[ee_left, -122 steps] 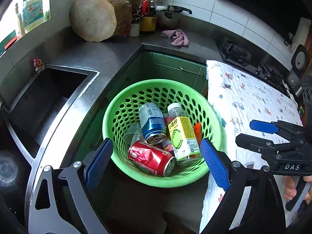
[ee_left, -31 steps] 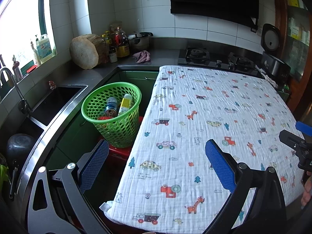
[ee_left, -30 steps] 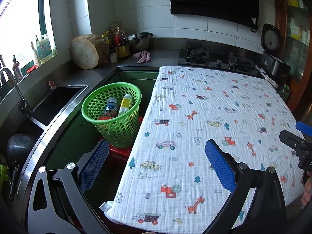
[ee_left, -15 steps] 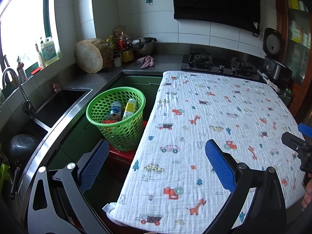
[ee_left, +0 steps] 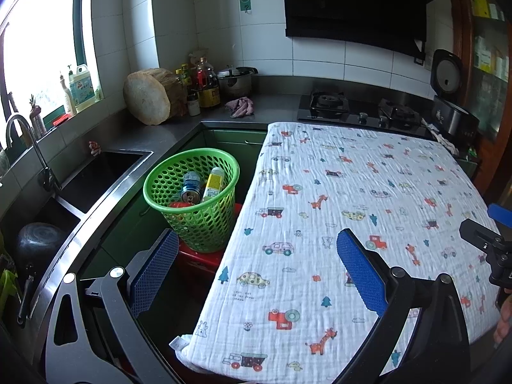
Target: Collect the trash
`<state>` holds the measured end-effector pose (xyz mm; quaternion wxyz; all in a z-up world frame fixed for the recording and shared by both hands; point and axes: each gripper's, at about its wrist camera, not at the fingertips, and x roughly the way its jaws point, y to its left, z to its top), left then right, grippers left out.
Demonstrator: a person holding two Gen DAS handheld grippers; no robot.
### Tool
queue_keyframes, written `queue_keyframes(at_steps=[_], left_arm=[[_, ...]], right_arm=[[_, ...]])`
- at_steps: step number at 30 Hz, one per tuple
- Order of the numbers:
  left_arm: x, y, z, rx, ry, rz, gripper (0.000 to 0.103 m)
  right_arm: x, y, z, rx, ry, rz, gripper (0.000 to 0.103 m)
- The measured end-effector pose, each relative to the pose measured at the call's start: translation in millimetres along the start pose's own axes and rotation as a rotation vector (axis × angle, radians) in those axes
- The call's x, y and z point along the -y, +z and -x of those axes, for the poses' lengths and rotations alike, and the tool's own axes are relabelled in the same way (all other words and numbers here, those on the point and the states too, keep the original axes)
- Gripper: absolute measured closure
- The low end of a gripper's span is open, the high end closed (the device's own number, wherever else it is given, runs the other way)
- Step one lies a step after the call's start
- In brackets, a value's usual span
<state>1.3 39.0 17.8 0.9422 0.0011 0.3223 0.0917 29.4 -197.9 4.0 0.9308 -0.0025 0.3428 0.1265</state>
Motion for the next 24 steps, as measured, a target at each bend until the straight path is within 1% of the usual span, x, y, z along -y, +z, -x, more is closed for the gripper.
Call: queue_keyframes(at_steps=[9,13,18,24], left_arm=[[4,1,1,0.005,-0.017,-0.007,0.005],[6,0,3,0.023,0.001,-0.019,0.005],[8,1,-1,0.003,-0.023,-0.023,0.005],[9,1,-5,-0.007,-0.036,-0.026,0.005]], right_arm=[[3,-1,-1,0.001,0.006,-0.002,0.007],[3,-1,-1,0.0,0.006,-0.003,0.007],[7,-2,-4,-0.004,0.005,-0.01,0.007],[11,-4,-8,-0.01,-0.002,-0.018,0.007]])
